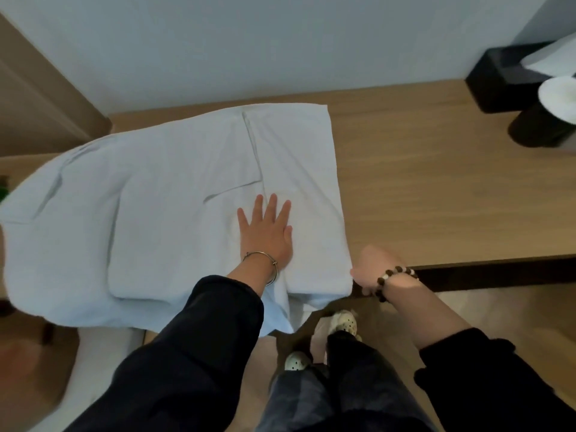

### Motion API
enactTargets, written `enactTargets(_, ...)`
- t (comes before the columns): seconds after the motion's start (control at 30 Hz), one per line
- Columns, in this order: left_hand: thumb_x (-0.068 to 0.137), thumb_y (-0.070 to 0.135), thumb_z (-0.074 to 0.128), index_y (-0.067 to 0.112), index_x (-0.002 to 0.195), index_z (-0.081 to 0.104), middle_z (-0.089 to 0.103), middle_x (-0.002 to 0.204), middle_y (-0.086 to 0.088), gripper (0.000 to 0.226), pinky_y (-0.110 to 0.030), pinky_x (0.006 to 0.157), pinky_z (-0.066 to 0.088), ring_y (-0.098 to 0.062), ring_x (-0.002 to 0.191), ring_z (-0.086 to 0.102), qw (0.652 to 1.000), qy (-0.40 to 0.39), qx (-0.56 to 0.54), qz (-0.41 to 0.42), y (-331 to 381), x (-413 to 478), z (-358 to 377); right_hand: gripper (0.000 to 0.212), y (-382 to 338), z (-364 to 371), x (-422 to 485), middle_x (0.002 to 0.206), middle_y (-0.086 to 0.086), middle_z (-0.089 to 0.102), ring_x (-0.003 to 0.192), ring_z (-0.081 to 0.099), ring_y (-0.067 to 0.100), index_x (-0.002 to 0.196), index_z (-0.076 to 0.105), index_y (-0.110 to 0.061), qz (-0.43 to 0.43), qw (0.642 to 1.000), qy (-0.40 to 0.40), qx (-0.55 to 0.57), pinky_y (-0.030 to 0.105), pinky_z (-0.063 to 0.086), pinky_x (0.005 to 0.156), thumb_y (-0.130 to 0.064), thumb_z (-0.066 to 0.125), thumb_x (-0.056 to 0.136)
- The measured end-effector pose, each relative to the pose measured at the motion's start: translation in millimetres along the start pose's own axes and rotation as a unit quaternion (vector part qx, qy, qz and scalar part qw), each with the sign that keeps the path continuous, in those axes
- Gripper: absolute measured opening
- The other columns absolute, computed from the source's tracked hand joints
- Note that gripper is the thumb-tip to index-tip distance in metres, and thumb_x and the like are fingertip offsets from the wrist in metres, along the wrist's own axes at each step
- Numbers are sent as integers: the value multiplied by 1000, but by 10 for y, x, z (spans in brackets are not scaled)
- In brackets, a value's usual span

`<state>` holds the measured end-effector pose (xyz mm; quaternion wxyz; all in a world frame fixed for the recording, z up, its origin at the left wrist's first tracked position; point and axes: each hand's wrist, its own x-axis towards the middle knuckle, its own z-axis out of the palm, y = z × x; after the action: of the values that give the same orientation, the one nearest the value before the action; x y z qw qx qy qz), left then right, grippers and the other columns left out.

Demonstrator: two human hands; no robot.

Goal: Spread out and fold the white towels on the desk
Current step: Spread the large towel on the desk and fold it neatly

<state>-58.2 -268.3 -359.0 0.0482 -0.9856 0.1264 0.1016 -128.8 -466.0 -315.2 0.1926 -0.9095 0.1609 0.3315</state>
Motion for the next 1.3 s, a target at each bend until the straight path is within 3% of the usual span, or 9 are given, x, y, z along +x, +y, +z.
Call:
enactTargets(0.13,98,35,25,31,150,10,2,159,2,54,-53,114,-2,-24,146,-6,999,-12,-27,16,-14,24,-70,23,-220,-91,59,76,1,58,63,50,14,83,59,-17,-59,965,252,-48,26,37,52,-23,41,96)
enactTargets(0.2,97,23,37,26,144,34,17,157,-1,48,-46,115,2,-22,145,6,990,8,-140,26,-97,40,-155,29,-330,-75,180,124,5,55,106,52,21,123,51,-21,-175,956,227,-60,37,48,82,-28,38,98)
enactTargets(0.3,90,6,49,13,125,60,39,146,-11,37,-36,111,19,-27,138,30,941,150,-298,-50,-278,-58,-265,55,-314,34,351,159,-5,-6,146,-1,21,150,5,-32,-226,953,82,-185,50,10,115,-40,27,101)
enactTargets(0.47,87,15,58,14,139,39,36,142,-9,56,-36,101,36,-26,129,36,832,135,-397,-363,-536,-243,-343,53,-405,20,431,154,4,16,138,20,29,147,18,-27,-220,931,141,-254,49,20,112,-39,32,97)
enactTargets(0.7,84,20,55,13,138,38,50,133,-6,57,-25,86,38,-23,117,51,730,51,-530,-428,-666,-13,-526,38,-440,-223,541,128,1,40,114,39,21,132,42,-21,-302,925,116,-202,35,40,96,-23,41,94)
enactTargets(0.83,80,8,60,10,116,61,66,80,3,35,-23,66,50,-14,71,63,714,61,-626,-309,-515,91,-794,26,-478,-557,733,117,5,51,110,49,21,115,60,-10,-227,971,-8,70,33,41,97,-19,44,97)
enactTargets(0.93,82,5,65,18,107,65,72,76,3,29,-21,60,52,-12,69,68,677,-81,-725,-95,-240,93,-958,19,-517,-895,880,79,11,58,69,55,22,87,57,-4,-118,948,-48,291,30,43,65,-14,46,97)
enactTargets(1.13,93,5,42,13,119,62,59,122,-3,34,-27,92,39,-24,118,50,865,134,-397,-276,-300,262,-592,10,-679,-1217,1163,72,11,52,57,52,20,104,47,-4,-50,890,-62,449,22,37,48,-11,42,99)
enactTargets(1.3,100,41,18,32,150,2,-10,158,1,54,-48,114,7,-23,145,-10,974,-28,-121,-191,-266,371,-160,34,-911,-1213,1392,86,16,61,70,62,28,108,48,-5,43,886,-115,447,37,52,56,-37,45,98)
